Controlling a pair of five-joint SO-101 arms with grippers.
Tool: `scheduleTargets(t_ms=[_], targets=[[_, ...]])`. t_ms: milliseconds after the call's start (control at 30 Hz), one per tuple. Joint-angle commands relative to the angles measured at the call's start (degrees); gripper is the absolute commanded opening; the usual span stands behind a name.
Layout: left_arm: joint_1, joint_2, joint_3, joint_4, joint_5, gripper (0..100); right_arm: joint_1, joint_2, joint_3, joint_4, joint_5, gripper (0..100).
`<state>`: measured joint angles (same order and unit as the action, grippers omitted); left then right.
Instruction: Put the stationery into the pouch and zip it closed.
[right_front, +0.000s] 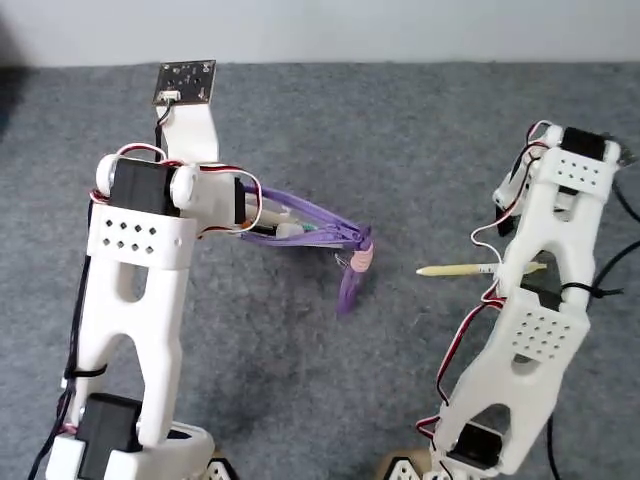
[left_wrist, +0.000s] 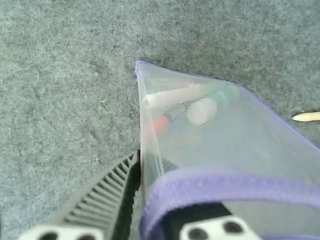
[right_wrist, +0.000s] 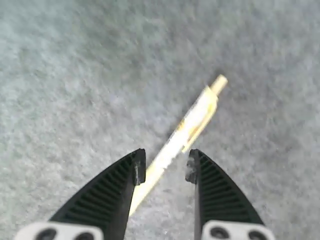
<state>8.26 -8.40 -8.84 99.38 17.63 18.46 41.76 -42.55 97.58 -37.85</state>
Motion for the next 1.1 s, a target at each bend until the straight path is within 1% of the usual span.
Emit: scheduleTargets(t_ms=[0,233,467,533,633,700,800,900,1067], targets=[[0.18,0.00,0.04,-0.70,0.26,1,1.10,-2.07,-2.46,1.80,-0.88,15.1],[0.18,0.00,0.13,-0.70,0.26,1,4.70,3.03,-2.46,0.66,-0.88,15.0],[0.18,0.00,0.13,-0.62,0.26,1,5.93,9.80,-2.64,-2.77,-0.97,14.7],[0.18,-0.09,0.13,-0.53,0.26,1,5.58,10.42,-2.64,-4.00,-0.97,11.9],[0.18,-0.09,0.13,-0.44,0.26,1,5.49,10.51,-2.64,-5.85,-0.97,0.5],[0.18,-0.09,0.13,-0.44,0.26,1,5.58,10.51,-2.73,-6.02,-0.70,2.7],[0.18,-0.09,0.13,-0.44,0.26,1,5.76,10.07,-2.73,-4.62,-0.62,0.6],[0.09,-0.09,0.13,-0.53,0.26,1,5.49,7.43,-3.43,-1.63,-0.26,0.8],[0.09,-0.09,0.13,-0.62,0.26,1,4.26,1.01,-4.22,1.89,6.15,0.8]])
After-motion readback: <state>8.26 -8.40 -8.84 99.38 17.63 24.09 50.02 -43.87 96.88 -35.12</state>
